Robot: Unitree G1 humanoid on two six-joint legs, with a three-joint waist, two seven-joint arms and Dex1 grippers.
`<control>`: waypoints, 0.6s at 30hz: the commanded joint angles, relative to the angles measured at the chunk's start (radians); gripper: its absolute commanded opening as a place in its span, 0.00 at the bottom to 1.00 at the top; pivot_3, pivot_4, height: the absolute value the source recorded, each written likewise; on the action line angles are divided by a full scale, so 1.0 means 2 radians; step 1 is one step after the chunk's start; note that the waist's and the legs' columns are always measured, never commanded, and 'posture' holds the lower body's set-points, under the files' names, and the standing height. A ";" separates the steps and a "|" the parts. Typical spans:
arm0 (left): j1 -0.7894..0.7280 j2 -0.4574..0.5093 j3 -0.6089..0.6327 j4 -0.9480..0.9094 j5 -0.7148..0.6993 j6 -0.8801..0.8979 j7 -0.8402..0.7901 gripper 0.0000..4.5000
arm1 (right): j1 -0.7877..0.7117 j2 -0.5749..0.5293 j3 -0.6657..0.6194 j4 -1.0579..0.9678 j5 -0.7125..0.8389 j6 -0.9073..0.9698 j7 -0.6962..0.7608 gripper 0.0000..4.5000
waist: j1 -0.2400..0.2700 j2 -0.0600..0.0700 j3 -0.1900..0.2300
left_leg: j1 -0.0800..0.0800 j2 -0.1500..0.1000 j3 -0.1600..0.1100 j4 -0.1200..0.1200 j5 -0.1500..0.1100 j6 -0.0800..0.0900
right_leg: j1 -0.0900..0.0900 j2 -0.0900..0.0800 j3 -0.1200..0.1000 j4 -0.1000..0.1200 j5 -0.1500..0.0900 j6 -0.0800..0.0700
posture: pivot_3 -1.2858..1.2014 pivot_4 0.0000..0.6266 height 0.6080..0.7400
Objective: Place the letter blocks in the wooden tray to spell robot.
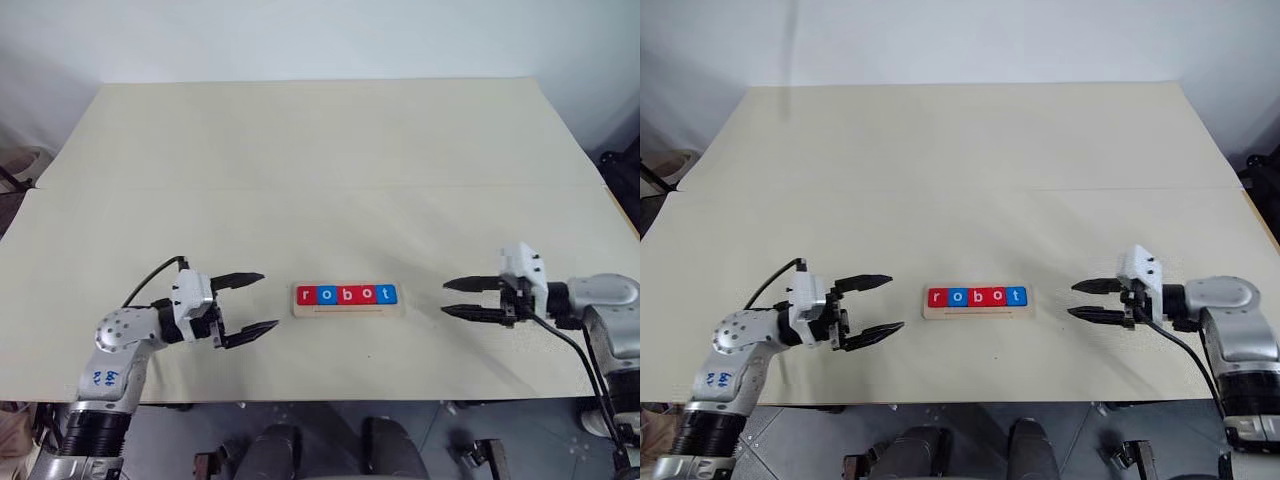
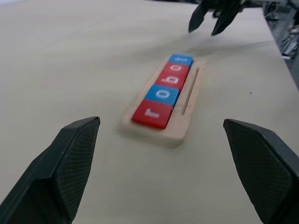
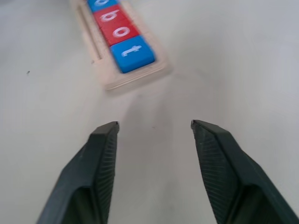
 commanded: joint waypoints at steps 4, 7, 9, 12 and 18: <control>0.011 0.046 0.046 0.006 -0.013 -0.010 -0.026 1.00 | 0.083 -0.005 -0.080 -0.119 0.078 0.001 -0.001 1.00 | 0.002 0.000 0.000 | 0.000 0.000 0.000 0.000 0.000 0.000 | 0.000 0.000 0.000 0.000 0.000 0.000 | 0.52 0.24 1.00; 0.015 0.063 0.054 0.010 -0.019 -0.007 -0.049 1.00 | 0.110 0.001 -0.083 -0.146 0.077 -0.032 0.006 1.00 | 0.002 0.000 0.000 | 0.000 0.000 0.000 0.000 0.000 0.000 | 0.001 0.000 0.000 -0.001 0.000 0.000 | 0.52 0.24 1.00; 0.017 0.069 0.057 0.011 -0.019 -0.004 -0.053 1.00 | 0.122 0.000 -0.075 -0.158 0.076 -0.041 0.010 1.00 | 0.002 0.000 0.000 | 0.000 0.000 0.000 0.000 0.000 0.000 | 0.001 0.000 0.000 -0.001 0.000 0.000 | 0.52 0.24 1.00; 0.018 0.066 0.056 0.010 0.004 -0.024 -0.038 1.00 | 0.119 0.011 -0.064 -0.158 0.069 -0.063 0.000 1.00 | 0.002 0.000 0.000 | 0.000 0.000 0.000 0.000 0.000 0.000 | 0.001 0.000 0.000 0.000 0.000 0.000 | 0.52 0.24 1.00; 0.012 0.063 0.046 0.003 0.018 -0.031 -0.019 1.00 | 0.107 0.009 -0.053 -0.136 0.059 -0.079 -0.006 1.00 | 0.001 0.000 0.000 | 0.000 0.000 0.000 0.000 0.000 0.000 | 0.000 0.000 0.000 0.000 0.000 0.000 | 0.52 0.24 1.00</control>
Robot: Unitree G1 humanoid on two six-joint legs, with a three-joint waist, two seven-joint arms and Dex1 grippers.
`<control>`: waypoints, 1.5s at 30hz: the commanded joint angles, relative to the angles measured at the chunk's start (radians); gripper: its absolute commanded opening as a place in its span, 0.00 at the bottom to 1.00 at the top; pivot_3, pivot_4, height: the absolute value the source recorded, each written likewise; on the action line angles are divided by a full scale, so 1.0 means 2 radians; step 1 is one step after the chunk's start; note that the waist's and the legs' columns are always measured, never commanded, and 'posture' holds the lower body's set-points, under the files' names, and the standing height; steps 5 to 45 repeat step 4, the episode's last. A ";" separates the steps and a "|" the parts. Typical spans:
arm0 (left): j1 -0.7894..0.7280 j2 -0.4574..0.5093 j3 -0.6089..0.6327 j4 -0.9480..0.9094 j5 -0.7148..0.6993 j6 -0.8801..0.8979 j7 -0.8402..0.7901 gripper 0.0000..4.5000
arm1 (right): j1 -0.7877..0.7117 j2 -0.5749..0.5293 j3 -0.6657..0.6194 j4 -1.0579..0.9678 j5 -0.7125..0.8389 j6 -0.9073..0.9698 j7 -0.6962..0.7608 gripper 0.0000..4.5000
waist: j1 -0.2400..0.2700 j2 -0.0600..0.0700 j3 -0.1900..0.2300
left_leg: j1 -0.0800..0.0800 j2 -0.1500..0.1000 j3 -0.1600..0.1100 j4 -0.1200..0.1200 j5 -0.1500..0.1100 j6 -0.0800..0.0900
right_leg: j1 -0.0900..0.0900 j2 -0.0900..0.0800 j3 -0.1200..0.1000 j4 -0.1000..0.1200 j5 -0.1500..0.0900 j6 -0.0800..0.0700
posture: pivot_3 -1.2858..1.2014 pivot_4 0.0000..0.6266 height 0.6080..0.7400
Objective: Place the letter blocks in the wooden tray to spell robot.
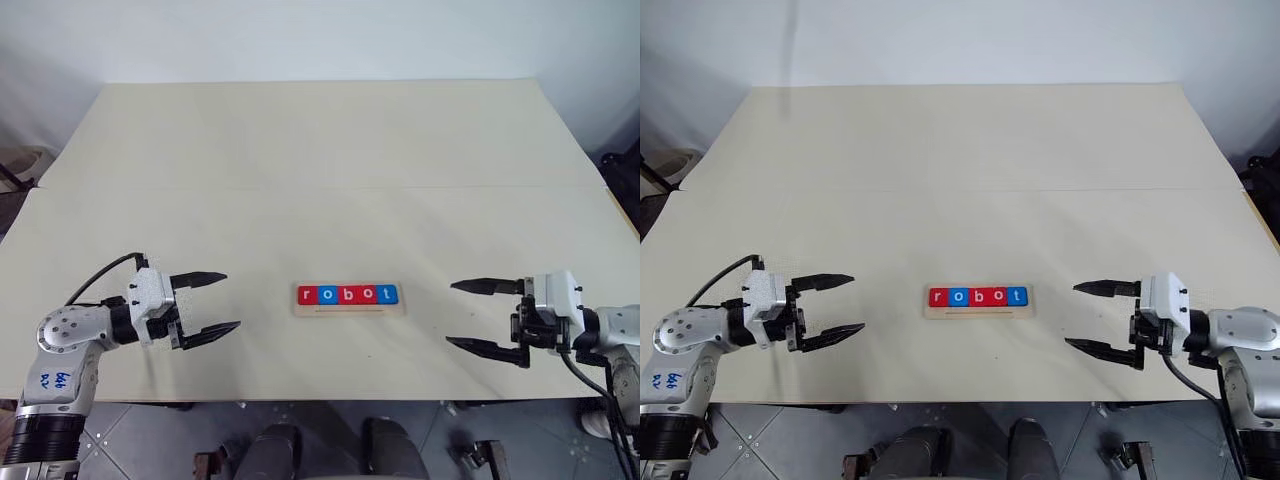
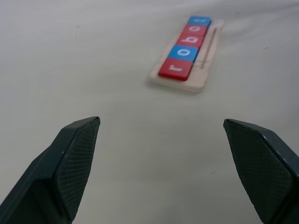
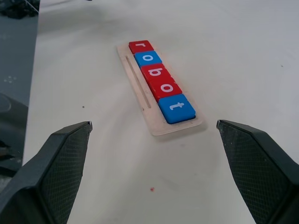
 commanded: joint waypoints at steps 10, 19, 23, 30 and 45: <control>0.000 0.000 0.002 -0.028 -0.013 0.017 0.011 1.00 | -0.018 -0.001 0.006 0.016 -0.003 -0.017 -0.007 1.00 | 0.000 0.000 0.000 | 0.000 0.000 0.000 0.000 0.000 0.000 | 0.000 0.000 0.000 0.000 0.000 0.000 | 0.52 0.24 1.00; 0.000 0.000 0.002 -0.028 -0.013 0.017 0.011 1.00 | -0.018 -0.001 0.006 0.016 -0.003 -0.017 -0.007 1.00 | 0.000 0.000 0.000 | 0.000 0.000 0.000 0.000 0.000 0.000 | 0.000 0.000 0.000 0.000 0.000 0.000 | 0.52 0.24 1.00; 0.000 0.000 0.002 -0.028 -0.013 0.017 0.011 1.00 | -0.018 -0.001 0.006 0.016 -0.003 -0.017 -0.007 1.00 | 0.000 0.000 0.000 | 0.000 0.000 0.000 0.000 0.000 0.000 | 0.000 0.000 0.000 0.000 0.000 0.000 | 0.52 0.24 1.00; 0.000 0.000 0.002 -0.028 -0.013 0.017 0.011 1.00 | -0.018 -0.001 0.006 0.016 -0.003 -0.017 -0.007 1.00 | 0.000 0.000 0.000 | 0.000 0.000 0.000 0.000 0.000 0.000 | 0.000 0.000 0.000 0.000 0.000 0.000 | 0.52 0.24 1.00; 0.000 0.000 0.002 -0.028 -0.013 0.017 0.011 1.00 | -0.018 -0.001 0.006 0.016 -0.003 -0.017 -0.007 1.00 | 0.000 0.000 0.000 | 0.000 0.000 0.000 0.000 0.000 0.000 | 0.000 0.000 0.000 0.000 0.000 0.000 | 0.52 0.24 1.00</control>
